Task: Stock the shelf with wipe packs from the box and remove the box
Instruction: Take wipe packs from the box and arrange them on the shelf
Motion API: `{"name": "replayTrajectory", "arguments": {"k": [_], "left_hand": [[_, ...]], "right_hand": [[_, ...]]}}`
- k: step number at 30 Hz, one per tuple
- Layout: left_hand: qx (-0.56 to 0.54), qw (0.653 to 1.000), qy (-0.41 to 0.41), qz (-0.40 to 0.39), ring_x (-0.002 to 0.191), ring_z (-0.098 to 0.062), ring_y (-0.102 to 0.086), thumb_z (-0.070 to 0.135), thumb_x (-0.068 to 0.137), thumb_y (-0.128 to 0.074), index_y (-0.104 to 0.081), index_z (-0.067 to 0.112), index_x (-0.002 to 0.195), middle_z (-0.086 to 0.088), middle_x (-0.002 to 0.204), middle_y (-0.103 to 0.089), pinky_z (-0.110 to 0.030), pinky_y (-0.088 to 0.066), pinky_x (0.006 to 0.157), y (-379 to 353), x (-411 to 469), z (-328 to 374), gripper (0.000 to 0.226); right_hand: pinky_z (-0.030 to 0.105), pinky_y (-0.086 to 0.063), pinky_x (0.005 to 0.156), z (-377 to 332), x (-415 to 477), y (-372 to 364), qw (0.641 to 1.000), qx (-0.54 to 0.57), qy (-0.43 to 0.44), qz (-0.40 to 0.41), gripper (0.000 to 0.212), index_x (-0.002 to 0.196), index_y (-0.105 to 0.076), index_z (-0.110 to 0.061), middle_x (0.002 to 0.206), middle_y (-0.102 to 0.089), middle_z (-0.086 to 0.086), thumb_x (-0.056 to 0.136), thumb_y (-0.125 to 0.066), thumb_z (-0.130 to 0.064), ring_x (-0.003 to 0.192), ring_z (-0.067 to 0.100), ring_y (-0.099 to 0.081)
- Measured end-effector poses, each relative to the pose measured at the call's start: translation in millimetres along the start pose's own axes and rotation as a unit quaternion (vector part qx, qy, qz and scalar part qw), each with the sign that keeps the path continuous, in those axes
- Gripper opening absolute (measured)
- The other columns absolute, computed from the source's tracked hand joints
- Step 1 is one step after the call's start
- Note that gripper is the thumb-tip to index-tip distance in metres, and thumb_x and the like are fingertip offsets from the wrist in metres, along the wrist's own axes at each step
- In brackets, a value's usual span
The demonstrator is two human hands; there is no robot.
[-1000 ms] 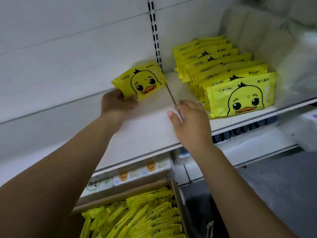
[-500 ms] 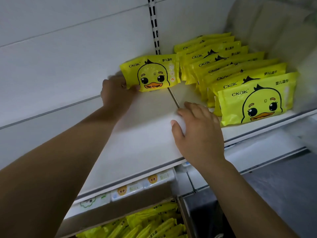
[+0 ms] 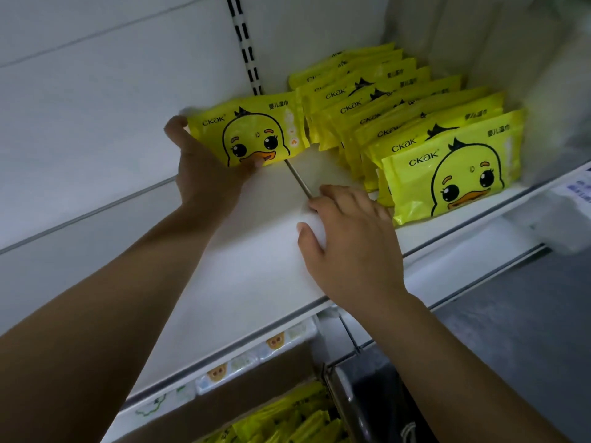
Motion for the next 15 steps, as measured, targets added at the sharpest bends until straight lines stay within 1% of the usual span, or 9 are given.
{"name": "replayTrajectory", "arguments": {"k": [1,3,6,8,10,12,15], "left_hand": [[0.006,1.000,0.018,0.017,0.103,-0.031,-0.064,0.046,0.063,-0.087,-0.019,0.031,0.135,0.006,0.110,-0.062,-0.049,-0.054,0.095,-2.0,-0.7,-0.8,0.099],[0.001,0.998,0.041,0.054,0.097,-0.031,-0.065,0.050,0.061,-0.082,-0.019,0.036,0.132,0.008,0.105,-0.066,-0.049,-0.055,0.092,-5.2,-3.5,-0.6,0.096],[0.016,0.995,0.038,0.090,0.090,-0.025,-0.061,0.048,0.066,-0.080,-0.022,0.031,0.134,0.009,0.102,-0.063,-0.047,-0.053,0.095,-8.0,-6.8,3.9,0.091],[0.023,0.994,0.035,0.098,0.091,-0.023,-0.058,0.048,0.067,-0.080,-0.022,0.029,0.134,0.010,0.105,-0.061,-0.049,-0.049,0.099,-9.4,-5.0,6.3,0.090],[0.028,0.994,0.037,0.096,0.100,-0.025,-0.058,0.050,0.067,-0.080,-0.022,0.029,0.135,0.010,0.114,-0.059,-0.049,-0.046,0.103,-11.1,-2.2,5.7,0.092],[0.039,0.994,0.041,0.094,0.114,-0.027,-0.057,0.055,0.064,-0.078,-0.020,0.029,0.136,0.008,0.126,-0.057,-0.047,-0.043,0.104,-11.1,-0.6,3.4,0.096],[0.047,0.993,0.050,0.093,0.125,-0.026,-0.054,0.060,0.060,-0.075,-0.018,0.026,0.139,0.004,0.133,-0.055,-0.045,-0.040,0.105,-4.0,-1.9,-3.1,0.103]], "right_hand": [[0.041,-0.039,0.102,0.4,-0.2,0.1,1.000,0.000,-0.001,-0.002,0.035,0.115,-0.067,-0.021,0.131,-0.062,0.000,0.090,-0.053,-0.041,0.125,0.023,-0.051],[0.041,-0.038,0.103,0.5,0.5,0.2,1.000,0.001,-0.002,-0.006,0.035,0.116,-0.067,-0.022,0.131,-0.062,-0.001,0.091,-0.052,-0.041,0.126,0.022,-0.051],[0.041,-0.038,0.104,-0.5,1.2,0.2,1.000,0.003,-0.004,-0.011,0.037,0.117,-0.067,-0.022,0.133,-0.061,-0.001,0.091,-0.051,-0.042,0.126,0.022,-0.051],[0.041,-0.037,0.104,-0.1,1.1,0.5,1.000,0.006,-0.005,-0.013,0.037,0.117,-0.067,-0.022,0.133,-0.061,-0.001,0.091,-0.050,-0.042,0.126,0.022,-0.051],[0.041,-0.037,0.104,0.3,0.6,1.7,1.000,0.008,-0.004,-0.011,0.037,0.117,-0.067,-0.022,0.133,-0.062,0.000,0.090,-0.051,-0.042,0.126,0.022,-0.051],[0.042,-0.037,0.103,-0.7,0.5,2.4,1.000,0.009,-0.003,-0.008,0.037,0.116,-0.068,-0.021,0.132,-0.062,0.000,0.090,-0.052,-0.041,0.126,0.023,-0.052],[0.043,-0.038,0.101,-1.7,1.2,2.4,1.000,0.011,0.000,-0.010,0.037,0.115,-0.069,-0.020,0.131,-0.062,0.001,0.089,-0.053,-0.041,0.125,0.024,-0.052]]}}
Point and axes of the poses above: each hand's wrist, its own x-axis towards the middle knuckle, its own y-axis out of the back of the hand, z = x × y, the point moved 4 cm from there along x, towards the middle knuckle
